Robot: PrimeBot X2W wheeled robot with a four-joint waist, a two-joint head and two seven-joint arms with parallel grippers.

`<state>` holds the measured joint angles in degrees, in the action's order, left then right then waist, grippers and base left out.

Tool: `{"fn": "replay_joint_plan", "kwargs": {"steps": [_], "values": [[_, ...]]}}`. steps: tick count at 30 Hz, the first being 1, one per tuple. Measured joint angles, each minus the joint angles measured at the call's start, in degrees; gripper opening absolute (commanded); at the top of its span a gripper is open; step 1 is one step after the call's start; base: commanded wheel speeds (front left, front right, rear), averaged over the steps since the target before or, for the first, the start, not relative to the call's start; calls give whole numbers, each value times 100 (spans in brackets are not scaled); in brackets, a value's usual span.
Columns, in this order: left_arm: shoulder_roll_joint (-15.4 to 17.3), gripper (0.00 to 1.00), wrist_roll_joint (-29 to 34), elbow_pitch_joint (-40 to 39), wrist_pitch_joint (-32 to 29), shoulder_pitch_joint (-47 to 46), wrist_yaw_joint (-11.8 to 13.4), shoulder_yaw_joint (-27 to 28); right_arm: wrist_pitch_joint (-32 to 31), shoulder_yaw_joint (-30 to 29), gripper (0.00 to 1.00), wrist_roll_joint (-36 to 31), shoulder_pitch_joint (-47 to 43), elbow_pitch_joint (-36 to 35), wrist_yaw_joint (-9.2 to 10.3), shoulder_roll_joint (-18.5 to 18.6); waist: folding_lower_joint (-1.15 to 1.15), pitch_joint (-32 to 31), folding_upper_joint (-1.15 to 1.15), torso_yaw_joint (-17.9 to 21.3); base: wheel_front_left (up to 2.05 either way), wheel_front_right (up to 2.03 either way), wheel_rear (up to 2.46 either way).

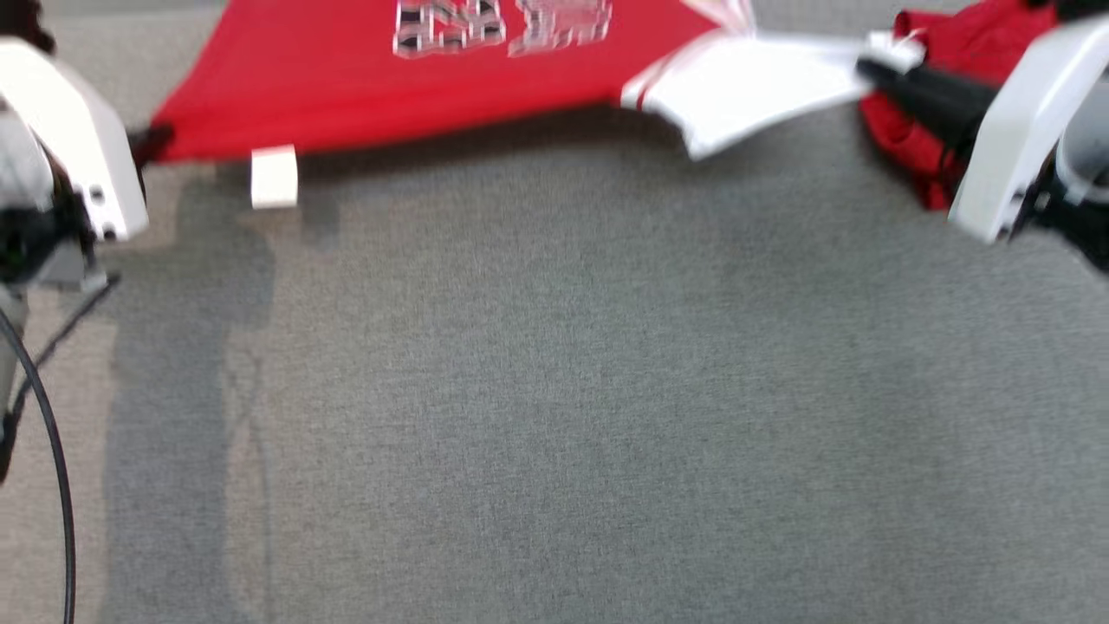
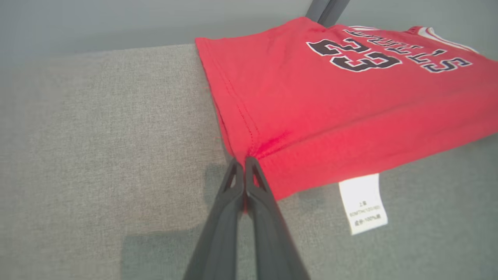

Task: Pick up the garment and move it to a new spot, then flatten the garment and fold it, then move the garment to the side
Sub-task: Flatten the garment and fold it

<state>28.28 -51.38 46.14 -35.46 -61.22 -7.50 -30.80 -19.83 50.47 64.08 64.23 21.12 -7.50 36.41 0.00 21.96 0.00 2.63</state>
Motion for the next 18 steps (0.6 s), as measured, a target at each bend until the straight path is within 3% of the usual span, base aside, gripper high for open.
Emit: {"fn": "replay_joint_plan", "kwargs": {"steps": [13,18], "values": [[543,0,-621,-1056,357,1947,2,-168,481,-43,0,493,-2188,-805,0,456,0,-1119,0,-6,0,0,0],[682,0,-722,-1863,550,2993,227,-203,704,-382,0,621,-3207,-1147,0,695,0,-1447,0,-18,0,0,0]]}}
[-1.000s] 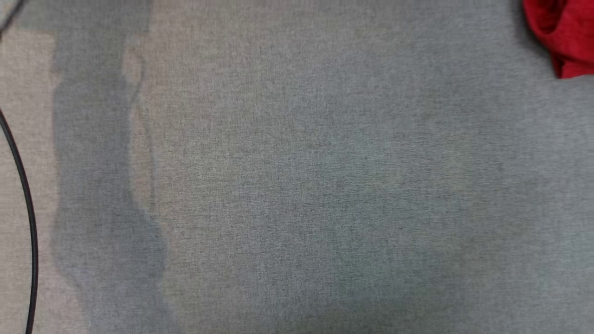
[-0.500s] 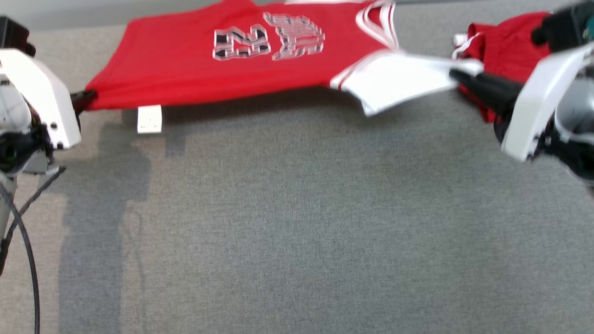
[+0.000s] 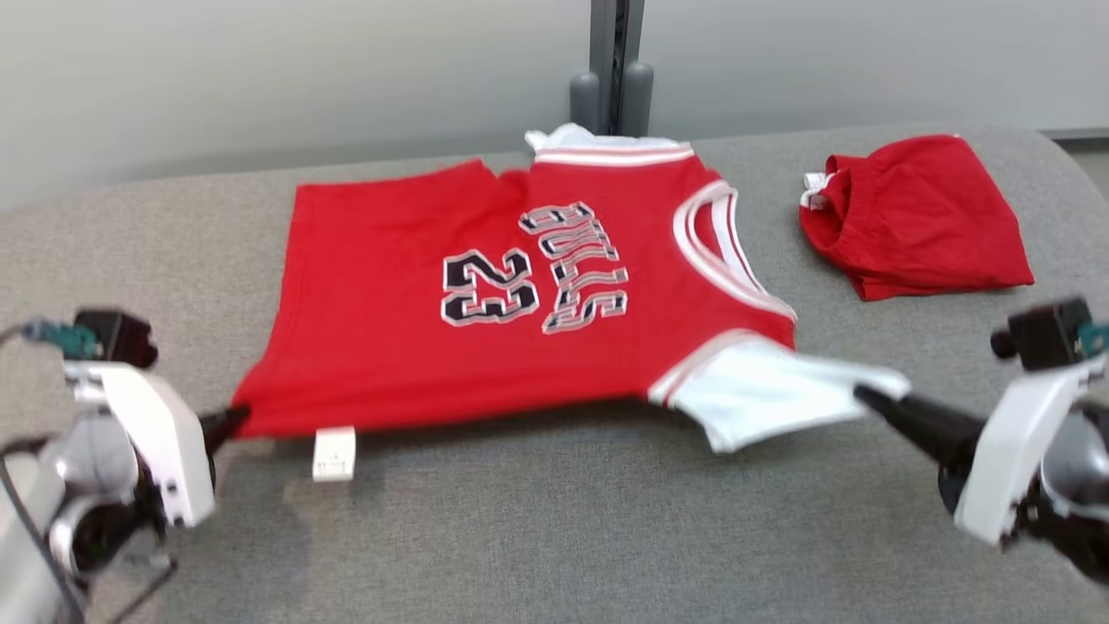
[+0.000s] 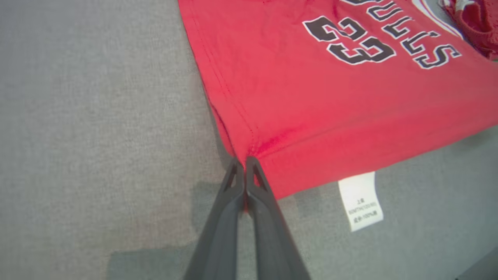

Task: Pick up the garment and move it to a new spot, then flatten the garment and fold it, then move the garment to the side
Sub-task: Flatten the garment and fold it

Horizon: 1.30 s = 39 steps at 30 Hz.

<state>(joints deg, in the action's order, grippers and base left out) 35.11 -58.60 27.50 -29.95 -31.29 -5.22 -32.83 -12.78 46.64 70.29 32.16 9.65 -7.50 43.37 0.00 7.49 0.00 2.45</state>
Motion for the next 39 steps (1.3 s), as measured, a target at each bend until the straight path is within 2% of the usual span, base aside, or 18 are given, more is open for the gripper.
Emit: {"fn": "replay_joint_plan", "kwargs": {"steps": [5,11,12,17,24,29,34,39], "values": [[287,0,-153,-1144,162,1118,479,71,55,-396,0,-45,-1098,-453,0,182,0,-183,0,-3,0,0,0],[731,0,-260,-2423,363,2178,1185,320,-78,-1302,0,-367,-2415,-838,0,297,0,-213,0,-5,0,0,0],[862,0,-305,-2772,402,2418,1390,417,-225,-1657,0,-505,-2810,-1025,0,229,0,-213,0,-5,0,0,0],[1104,0,-376,-3420,419,2854,1736,563,-783,-2579,0,-1039,-3641,-1603,0,-221,0,-185,0,-15,0,0,0],[1183,0,-428,-3834,345,2894,1905,624,-1919,-3683,0,-1995,-4085,-2521,1,-1224,0,-89,0,-61,0,0,0],[1147,0,-400,-3874,270,2744,1912,582,-2635,-4087,0,-2466,-4091,-2998,1,-1836,0,-4,0,-118,0,0,0],[1110,0,-341,-3811,190,2484,1853,552,-3140,-4314,0,-2710,-3902,-3187,1,-2152,0,62,0,-163,0,0,0],[1056,0,-299,-3701,169,2298,1811,512,-3379,-4431,0,-2772,-3576,-3116,1,-2328,0,105,0,-153,0,0,0]]}}
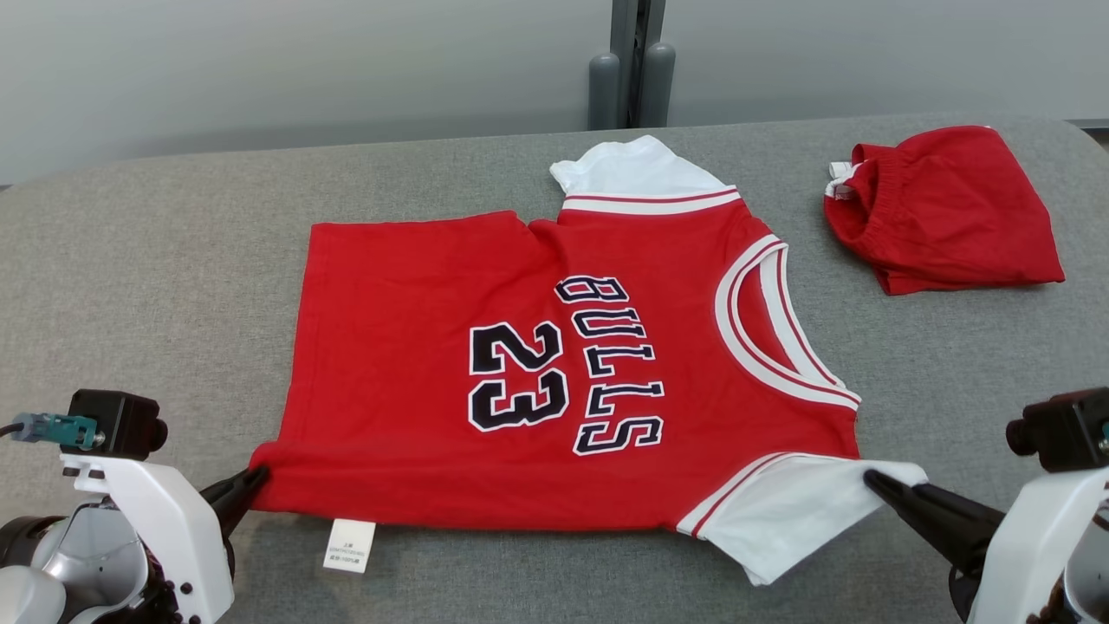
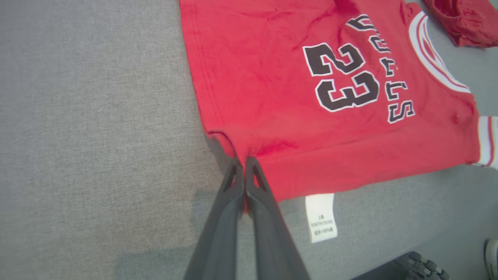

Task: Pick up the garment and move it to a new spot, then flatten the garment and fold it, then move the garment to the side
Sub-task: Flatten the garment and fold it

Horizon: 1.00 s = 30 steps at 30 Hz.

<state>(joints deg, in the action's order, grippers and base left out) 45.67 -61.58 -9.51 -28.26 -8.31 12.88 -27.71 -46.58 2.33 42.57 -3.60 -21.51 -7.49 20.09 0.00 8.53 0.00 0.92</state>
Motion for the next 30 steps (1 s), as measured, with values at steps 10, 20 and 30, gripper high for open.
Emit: {"fn": "replay_joint_plan", "kwargs": {"steps": [10,20,30], "values": [[-213,0,-46,492,-283,-640,-232,-90,-115,-190,0,80,1035,818,0,-188,0,206,0,-25,0,0,0],[-471,0,-132,1533,-463,-1404,-591,-127,25,-215,0,55,1872,1879,0,-167,0,513,0,-93,0,0,0],[-882,0,-204,2412,-812,-2089,-884,-354,123,58,0,8,2510,2571,0,-99,0,796,0,-106,0,0,0]]}}
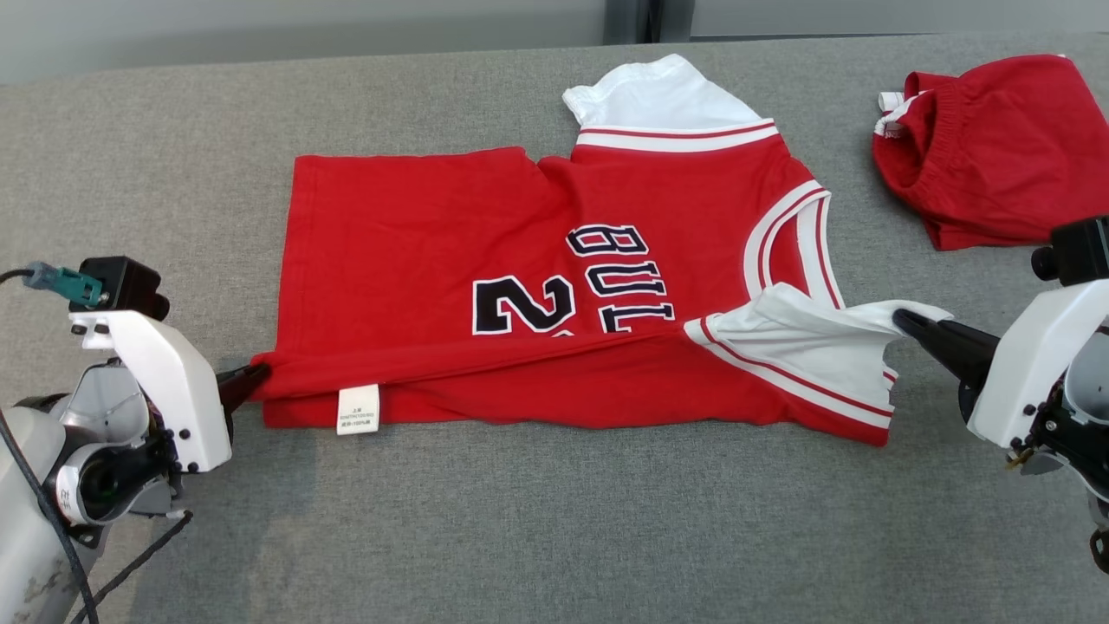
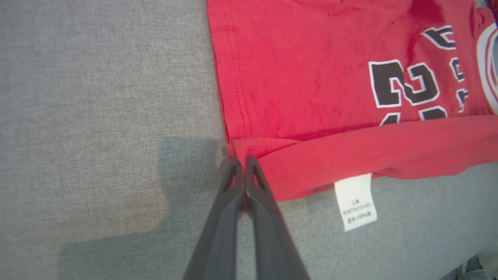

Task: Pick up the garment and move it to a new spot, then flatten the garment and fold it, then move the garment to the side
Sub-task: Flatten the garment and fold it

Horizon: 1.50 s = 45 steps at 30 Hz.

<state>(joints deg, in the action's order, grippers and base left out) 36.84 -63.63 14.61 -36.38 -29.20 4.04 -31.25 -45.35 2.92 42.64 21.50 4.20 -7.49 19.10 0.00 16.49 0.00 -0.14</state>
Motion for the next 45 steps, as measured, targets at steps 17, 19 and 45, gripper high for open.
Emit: {"fn": "replay_joint_plan", "kwargs": {"steps": [17,19,45], "values": [[-545,100,62,1550,-59,-982,-553,-198,625,745,70,-3,872,1004,0,88,0,167,0,93,0,0,0],[-582,100,60,1677,29,-1038,-600,-163,786,832,100,32,921,1092,0,102,0,147,0,94,0,0,0],[-348,100,366,1068,1642,-10,-476,48,2151,1299,100,601,22,1363,0,509,0,-543,0,211,0,0,0]]}}
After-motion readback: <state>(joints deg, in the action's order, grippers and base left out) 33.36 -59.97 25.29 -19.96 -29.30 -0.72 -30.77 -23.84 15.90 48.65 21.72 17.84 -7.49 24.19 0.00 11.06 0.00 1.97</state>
